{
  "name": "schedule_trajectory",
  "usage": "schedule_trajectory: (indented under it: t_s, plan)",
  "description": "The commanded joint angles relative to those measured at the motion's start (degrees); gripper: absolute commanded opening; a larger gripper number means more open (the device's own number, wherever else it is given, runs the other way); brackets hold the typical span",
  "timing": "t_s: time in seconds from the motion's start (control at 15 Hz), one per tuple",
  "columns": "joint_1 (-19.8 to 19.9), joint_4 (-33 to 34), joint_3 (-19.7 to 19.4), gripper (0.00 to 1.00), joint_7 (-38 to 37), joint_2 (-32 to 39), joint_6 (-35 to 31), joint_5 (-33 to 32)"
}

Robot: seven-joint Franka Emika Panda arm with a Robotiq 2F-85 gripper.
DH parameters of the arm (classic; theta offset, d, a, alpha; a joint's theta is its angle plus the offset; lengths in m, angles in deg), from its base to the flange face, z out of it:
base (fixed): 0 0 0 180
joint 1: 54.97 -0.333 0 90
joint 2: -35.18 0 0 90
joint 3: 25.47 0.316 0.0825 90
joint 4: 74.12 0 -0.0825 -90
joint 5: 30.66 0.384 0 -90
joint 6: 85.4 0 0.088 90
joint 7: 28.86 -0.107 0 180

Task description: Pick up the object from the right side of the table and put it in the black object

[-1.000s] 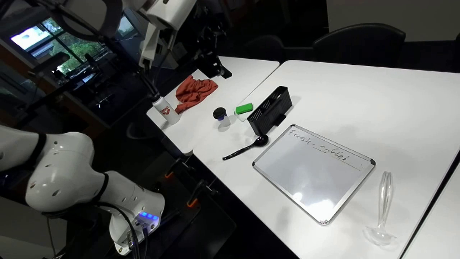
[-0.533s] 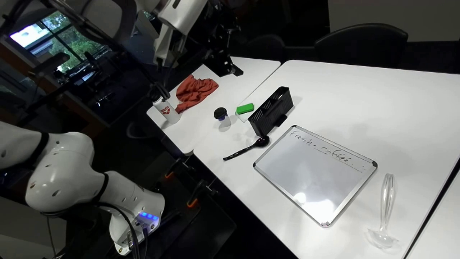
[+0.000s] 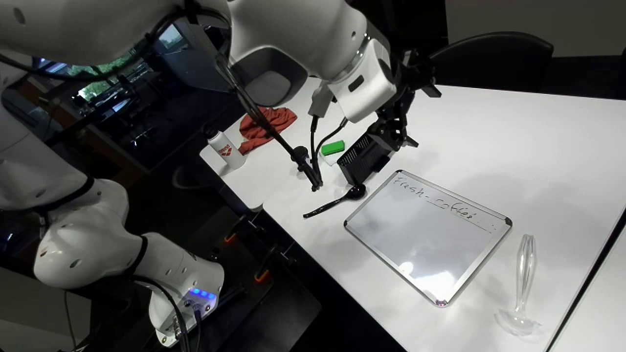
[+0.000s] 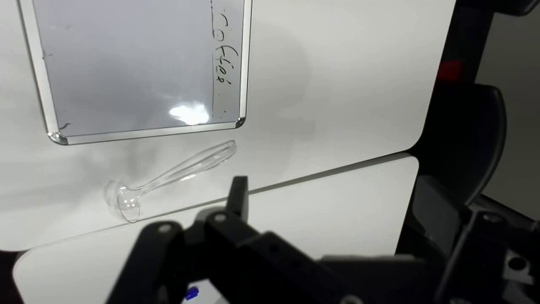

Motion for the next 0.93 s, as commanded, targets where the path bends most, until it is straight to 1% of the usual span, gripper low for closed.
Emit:
schedule_trajectory:
  t_s: [0.0, 0.13, 0.2, 0.33, 0.53, 0.6, 0.67, 0.87]
  plan:
    - [2.3, 9.2, -1.5, 1.00, -7.1, 10.7, 0.5, 3.0]
    - [3.2, 12.0, -2.5, 1.00, -12.5, 14.7, 1.3, 2.7]
    - [2.9, 7.7, -1.5, 1.00, -8.5, 10.6, 0.1, 1.2]
    - [3.3, 8.6, -1.6, 1.00, -9.1, 12.5, 0.1, 1.0]
    - [3.3, 8.6, -1.6, 1.00, -9.1, 12.3, 0.1, 1.0]
    - [3.5, 10.1, -1.3, 1.00, -11.2, 13.4, 0.8, 2.4]
    - [2.7, 12.0, -2.7, 1.00, -17.4, 15.4, 2.9, 2.2]
    - [3.6, 16.0, -2.3, 1.00, -26.3, 19.5, 4.0, 2.9]
